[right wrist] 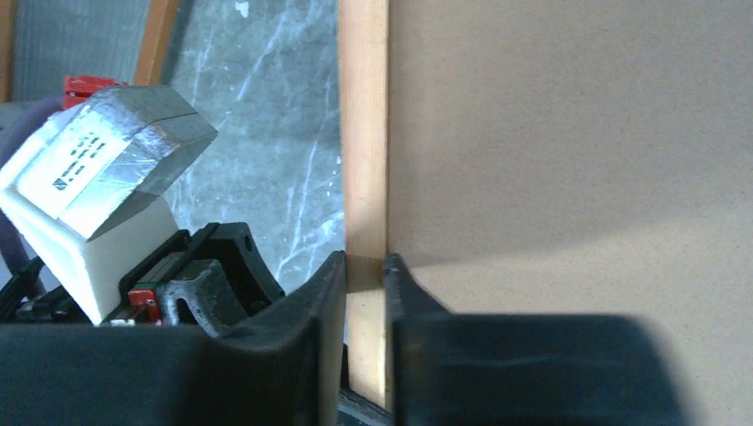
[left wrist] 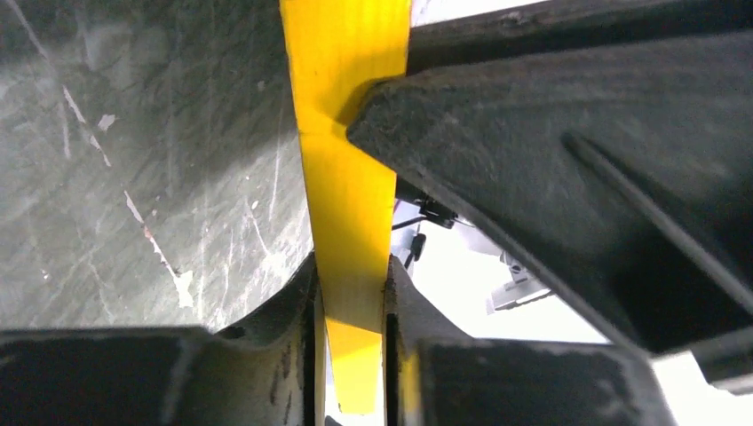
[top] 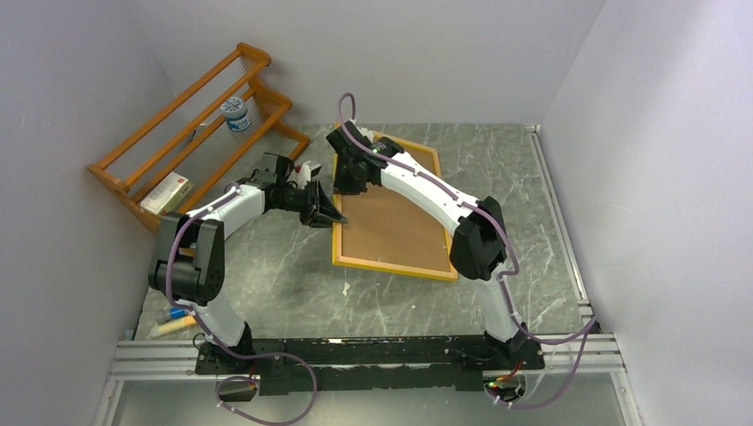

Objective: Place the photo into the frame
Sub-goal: Turn over the photo frame at the center of the board.

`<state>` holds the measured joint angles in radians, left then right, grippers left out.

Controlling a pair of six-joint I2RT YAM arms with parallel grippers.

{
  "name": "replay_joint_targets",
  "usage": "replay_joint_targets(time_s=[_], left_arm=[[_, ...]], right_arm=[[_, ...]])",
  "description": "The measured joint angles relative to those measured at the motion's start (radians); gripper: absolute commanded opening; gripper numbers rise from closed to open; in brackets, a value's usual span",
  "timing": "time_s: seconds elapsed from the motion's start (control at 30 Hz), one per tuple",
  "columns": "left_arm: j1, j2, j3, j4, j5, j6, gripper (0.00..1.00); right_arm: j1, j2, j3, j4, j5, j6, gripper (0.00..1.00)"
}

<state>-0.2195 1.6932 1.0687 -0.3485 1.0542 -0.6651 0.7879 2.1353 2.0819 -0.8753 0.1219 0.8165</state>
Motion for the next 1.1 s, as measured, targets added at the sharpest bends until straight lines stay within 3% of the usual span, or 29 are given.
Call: replay_joint_targets(time_s=[0.1, 0.23, 0.33, 0.47, 0.7, 0.93, 1.1], left_arm=[[-0.002, -0.005, 0.023, -0.053, -0.032, 0.019, 0.03], [-0.007, -0.005, 0.142, -0.222, -0.099, 0.089, 0.02], [-0.008, -0.005, 0.284, -0.373, -0.169, 0.15, 0.03], [-0.008, 0.043, 0.584, -0.621, -0.288, 0.235, 0.03], [-0.002, 0.122, 0.927, -0.842, -0.471, 0.376, 0.03], [-0.03, 0.15, 1.074, -0.923, -0.592, 0.459, 0.03], [-0.137, 0.136, 1.12, -0.922, -0.751, 0.489, 0.03]], right_arm=[[0.002, -0.004, -0.002, 0.013, 0.004, 0.013, 0.58], [0.0, -0.066, -0.04, 0.018, 0.043, 0.013, 0.67], [-0.015, -0.156, -0.095, 0.025, 0.067, 0.011, 0.68], [-0.069, -0.313, -0.179, 0.052, 0.078, 0.014, 0.69], [-0.188, -0.562, -0.339, 0.135, 0.078, 0.089, 0.7], [-0.186, -0.583, -0.344, 0.147, 0.077, 0.165, 0.76], [-0.187, -0.573, -0.332, 0.147, 0.05, 0.19, 0.83]])
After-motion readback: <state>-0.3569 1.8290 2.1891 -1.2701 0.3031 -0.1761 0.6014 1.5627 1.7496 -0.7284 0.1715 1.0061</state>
